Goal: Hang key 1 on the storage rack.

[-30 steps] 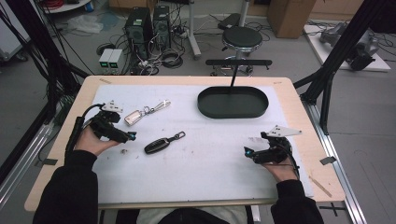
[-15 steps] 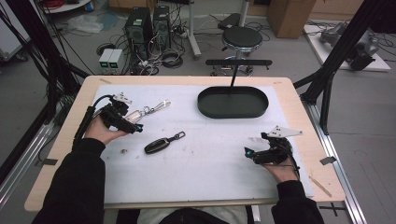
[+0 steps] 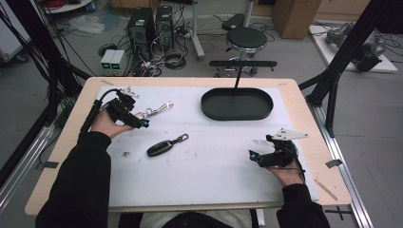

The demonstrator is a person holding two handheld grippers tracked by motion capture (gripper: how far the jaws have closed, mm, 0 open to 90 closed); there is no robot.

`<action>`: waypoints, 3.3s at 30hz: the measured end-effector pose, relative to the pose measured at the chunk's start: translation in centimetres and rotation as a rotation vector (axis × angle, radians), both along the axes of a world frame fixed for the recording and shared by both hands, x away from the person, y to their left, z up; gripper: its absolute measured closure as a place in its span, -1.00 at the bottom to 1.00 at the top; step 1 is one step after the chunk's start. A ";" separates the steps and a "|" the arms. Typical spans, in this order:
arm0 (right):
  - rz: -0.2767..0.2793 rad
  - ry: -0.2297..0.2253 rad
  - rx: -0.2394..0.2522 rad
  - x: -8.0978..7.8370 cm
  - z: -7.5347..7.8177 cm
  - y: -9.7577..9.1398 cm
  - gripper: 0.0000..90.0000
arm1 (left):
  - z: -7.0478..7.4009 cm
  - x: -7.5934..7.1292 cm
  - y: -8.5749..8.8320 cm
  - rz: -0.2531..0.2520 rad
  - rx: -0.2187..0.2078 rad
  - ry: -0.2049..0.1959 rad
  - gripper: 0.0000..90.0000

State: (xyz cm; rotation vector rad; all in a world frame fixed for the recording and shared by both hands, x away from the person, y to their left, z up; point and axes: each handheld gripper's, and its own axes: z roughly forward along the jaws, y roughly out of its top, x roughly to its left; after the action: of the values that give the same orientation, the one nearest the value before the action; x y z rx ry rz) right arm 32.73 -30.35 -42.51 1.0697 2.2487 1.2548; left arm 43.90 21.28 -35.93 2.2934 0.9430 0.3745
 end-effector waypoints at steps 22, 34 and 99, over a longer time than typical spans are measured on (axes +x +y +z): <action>-0.002 -0.001 -0.009 -0.1 -0.2 -0.3 -0.98 | -0.2 5.6 -3.0 -0.044 0.005 0.027 -0.83; -0.002 0.000 -0.018 -0.1 -0.2 -0.3 -0.98 | -2.3 7.4 -3.9 -0.025 0.000 0.031 -0.78; -0.007 0.021 -0.046 0.0 -0.6 -0.5 -0.98 | -2.1 7.8 -4.9 0.026 0.009 -0.008 0.66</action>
State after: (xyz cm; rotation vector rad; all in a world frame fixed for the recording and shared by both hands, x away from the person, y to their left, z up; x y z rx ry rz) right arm 32.70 -30.89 -43.07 1.0777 2.2758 1.1886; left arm 51.65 16.38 -38.06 2.2882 0.9694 0.3994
